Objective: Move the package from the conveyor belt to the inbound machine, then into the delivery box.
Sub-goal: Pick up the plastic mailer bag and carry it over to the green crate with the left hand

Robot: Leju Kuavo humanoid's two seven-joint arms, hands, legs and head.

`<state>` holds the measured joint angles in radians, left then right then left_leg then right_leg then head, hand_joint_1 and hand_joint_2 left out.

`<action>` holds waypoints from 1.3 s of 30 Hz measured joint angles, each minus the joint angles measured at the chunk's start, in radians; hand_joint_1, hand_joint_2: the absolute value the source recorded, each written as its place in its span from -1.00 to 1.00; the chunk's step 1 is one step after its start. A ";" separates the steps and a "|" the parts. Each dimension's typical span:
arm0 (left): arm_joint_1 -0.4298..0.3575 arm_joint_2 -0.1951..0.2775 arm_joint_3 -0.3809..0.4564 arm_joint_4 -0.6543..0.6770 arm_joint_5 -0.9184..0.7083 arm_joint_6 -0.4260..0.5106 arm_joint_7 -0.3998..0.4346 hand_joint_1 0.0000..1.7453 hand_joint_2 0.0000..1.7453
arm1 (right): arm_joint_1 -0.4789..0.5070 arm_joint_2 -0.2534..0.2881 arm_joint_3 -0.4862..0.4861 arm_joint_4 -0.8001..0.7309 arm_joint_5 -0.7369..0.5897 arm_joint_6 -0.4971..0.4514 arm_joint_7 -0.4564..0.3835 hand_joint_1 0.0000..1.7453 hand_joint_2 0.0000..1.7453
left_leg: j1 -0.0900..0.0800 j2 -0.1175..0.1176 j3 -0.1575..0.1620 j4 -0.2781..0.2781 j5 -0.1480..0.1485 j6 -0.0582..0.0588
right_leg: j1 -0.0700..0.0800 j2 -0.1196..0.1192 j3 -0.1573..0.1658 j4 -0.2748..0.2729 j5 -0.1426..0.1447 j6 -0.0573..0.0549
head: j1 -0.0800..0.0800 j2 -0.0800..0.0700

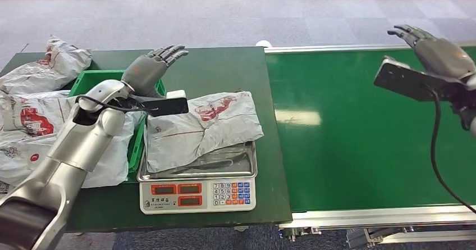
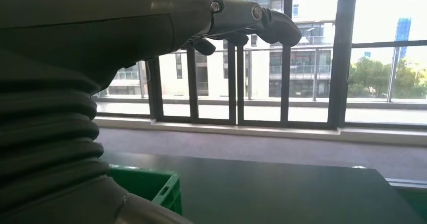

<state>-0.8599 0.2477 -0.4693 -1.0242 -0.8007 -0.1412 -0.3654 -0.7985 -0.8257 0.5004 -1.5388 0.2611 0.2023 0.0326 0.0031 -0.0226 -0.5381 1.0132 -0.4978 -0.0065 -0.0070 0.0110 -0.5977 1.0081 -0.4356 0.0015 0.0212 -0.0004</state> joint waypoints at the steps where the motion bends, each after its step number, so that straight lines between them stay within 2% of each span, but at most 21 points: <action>1: -0.035 0.009 -0.034 0.024 0.015 -0.013 0.007 -1.00 0.50 | 0.059 -0.036 -0.031 -0.044 0.008 -0.006 0.002 -1.00 -1.00 | 0.000 0.003 0.000 0.000 -0.001 0.000 | 0.000 0.003 -0.001 0.000 0.000 0.000 | 0.000 0.000; 4: -0.107 0.025 -0.129 0.078 0.054 -0.054 0.023 -1.00 -1.00 | 0.241 -0.125 -0.129 -0.161 0.016 -0.033 0.001 -1.00 -1.00 | 0.000 0.005 -0.001 -0.001 -0.001 0.001 | 0.000 0.005 -0.004 0.000 0.000 0.000 | 0.000 0.000; 7: -0.137 0.033 -0.211 0.120 0.093 -0.085 0.035 -1.00 -1.00 | 0.484 -0.179 -0.282 -0.276 0.039 -0.071 -0.027 -1.00 -1.00 | 0.000 0.003 -0.001 -0.003 -0.001 0.001 | 0.000 0.004 -0.004 0.000 -0.001 0.000 | 0.000 0.000; 9: -0.141 0.038 -0.259 0.150 0.121 -0.092 0.038 -1.00 -1.00 | 0.646 -0.181 -0.398 -0.346 0.079 -0.077 -0.064 -1.00 -1.00 | 0.000 0.003 -0.001 -0.005 -0.001 0.000 | -0.001 0.003 -0.004 0.000 -0.002 0.000 | 0.000 0.000; 11: -0.137 0.043 -0.301 0.177 0.144 -0.097 0.035 -1.00 0.00 | 0.763 -0.169 -0.489 -0.400 0.119 -0.077 -0.093 -1.00 -1.00 | 0.000 0.004 -0.001 -0.006 -0.001 0.000 | -0.001 0.004 -0.005 0.000 -0.002 0.000 | 0.000 0.000; 13: -0.129 0.049 -0.337 0.200 0.168 -0.125 0.021 -1.00 1.00 | 0.838 -0.152 -0.551 -0.437 0.146 -0.077 -0.105 -1.00 -1.00 | 0.000 0.004 -0.001 -0.006 -0.001 0.000 | -0.001 0.004 -0.005 0.000 -0.002 0.000 | 0.000 0.000; 18: -0.099 0.070 -0.406 0.244 0.222 -0.202 -0.011 -1.00 1.00 | 0.902 -0.119 -0.619 -0.474 0.165 -0.068 -0.107 -1.00 -1.00 | 0.000 0.008 0.000 -0.006 0.000 -0.001 | -0.001 0.007 -0.006 0.000 -0.002 0.000 | 0.000 0.000; 21: -0.078 0.065 -0.431 0.272 0.239 -0.192 -0.019 -1.00 1.00 | 0.904 -0.099 -0.625 -0.477 0.181 -0.065 -0.118 -1.00 -1.00 | -0.001 0.008 0.000 -0.006 0.000 -0.001 | -0.001 0.007 -0.005 0.000 -0.001 0.000 | 0.000 0.000; 25: -0.050 0.028 -0.455 0.333 0.244 -0.147 -0.040 -1.00 1.00 | 0.911 -0.057 -0.614 -0.477 0.231 -0.089 -0.138 -1.00 -1.00 | -0.001 0.005 0.001 -0.006 0.000 -0.001 | -0.001 0.005 -0.003 0.000 -0.002 0.000 | 0.000 0.000; 27: -0.045 0.005 -0.463 0.366 0.245 -0.136 -0.052 -0.37 1.00 | 0.917 -0.031 -0.605 -0.477 0.264 -0.108 -0.145 -1.00 -1.00 | -0.002 0.002 0.004 -0.006 -0.001 0.000 | -0.002 0.003 0.001 0.000 -0.004 0.001 | 0.000 0.000; 29: -0.039 -0.021 -0.471 0.400 0.245 -0.120 -0.066 0.63 1.00 | 0.919 0.000 -0.591 -0.476 0.297 -0.126 -0.153 -1.00 -1.00 | -0.003 -0.001 0.009 -0.007 -0.003 0.002 | -0.003 -0.001 0.009 0.000 -0.009 0.004 | 0.000 0.000; 31: -0.028 -0.052 -0.477 0.430 0.245 -0.096 -0.084 1.00 1.00 | 0.918 0.029 -0.570 -0.475 0.322 -0.136 -0.157 -1.00 -1.00 | -0.006 -0.005 0.015 -0.009 -0.007 0.005 | -0.006 -0.006 0.021 -0.001 -0.016 0.006 | 0.000 0.000; 35: -0.008 -0.097 -0.479 0.469 0.243 -0.066 -0.101 1.00 1.00 | 0.912 0.067 -0.539 -0.473 0.341 -0.146 -0.155 -1.00 -1.00 | -0.008 -0.012 0.034 -0.011 -0.015 0.008 | -0.008 -0.014 0.044 -0.001 -0.031 0.009 | 0.000 0.000; 39: -0.009 -0.125 -0.480 0.487 0.233 -0.047 -0.101 1.00 1.00 | 0.905 0.086 -0.525 -0.474 0.351 -0.151 -0.150 -1.00 -1.00 | -0.009 -0.013 0.040 -0.010 -0.016 0.009 | -0.008 -0.014 0.050 -0.001 -0.028 0.009 | 0.000 0.000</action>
<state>-0.8687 0.1227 -0.9494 -0.5371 -0.5681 -0.1879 -0.4664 0.1070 -0.7402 -0.0245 -2.0126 0.6123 0.0517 -0.1170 -0.0056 -0.0355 -0.4986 1.0028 -0.5138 0.0023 -0.0154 -0.0031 -0.5474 1.0069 -0.4636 0.0108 0.0213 -0.0004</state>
